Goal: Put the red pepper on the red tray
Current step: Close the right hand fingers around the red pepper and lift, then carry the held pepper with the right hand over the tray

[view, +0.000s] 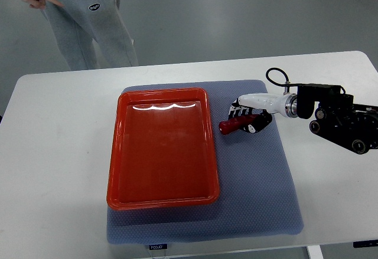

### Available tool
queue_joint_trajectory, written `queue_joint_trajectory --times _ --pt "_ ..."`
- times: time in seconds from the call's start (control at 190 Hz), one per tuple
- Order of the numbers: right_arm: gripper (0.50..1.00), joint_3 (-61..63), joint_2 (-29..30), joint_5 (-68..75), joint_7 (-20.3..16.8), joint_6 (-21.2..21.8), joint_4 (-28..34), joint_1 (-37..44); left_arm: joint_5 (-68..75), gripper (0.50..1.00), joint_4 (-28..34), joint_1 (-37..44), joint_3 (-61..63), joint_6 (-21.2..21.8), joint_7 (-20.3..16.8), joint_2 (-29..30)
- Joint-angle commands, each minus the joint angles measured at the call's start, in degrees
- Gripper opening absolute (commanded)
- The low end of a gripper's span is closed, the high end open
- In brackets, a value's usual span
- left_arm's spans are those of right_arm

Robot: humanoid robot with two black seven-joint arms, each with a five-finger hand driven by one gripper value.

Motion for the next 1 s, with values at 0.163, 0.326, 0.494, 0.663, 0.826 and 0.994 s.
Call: queue_joint_trajectory --times 0.163,0.326,0.494,0.663,0.826,0.994 --pt "0.5 0.8 -0.8 1.1 0.3 0.4 0.0 2.2 0.0 1.0 0.0 0.0 0.0 0.0 0.0 0.0" --pt "0.5 1.4 -0.2 3.6 1.7 1.0 0.1 4.7 0.0 1.0 0.0 0.0 0.0 0.0 0.0 0.0" --pt "0.5 1.3 2.5 5.4 3.9 1.8 0.4 7.4 0.0 1.0 0.0 0.0 0.0 0.0 0.0 0.0" --pt "0.5 0.6 7.1 5.4 4.2 3.6 -0.1 8.5 0.0 1.0 0.0 -0.1 0.0 0.0 0.0 0.0" --pt "0.5 -0.6 15.2 4.9 3.7 3.9 -4.4 9.4 0.0 1.0 0.0 0.0 0.0 0.0 0.0 0.0" --pt "0.5 -3.9 20.3 5.2 3.6 3.9 -8.7 9.9 0.0 1.0 0.0 0.0 0.0 0.0 0.0 0.0"
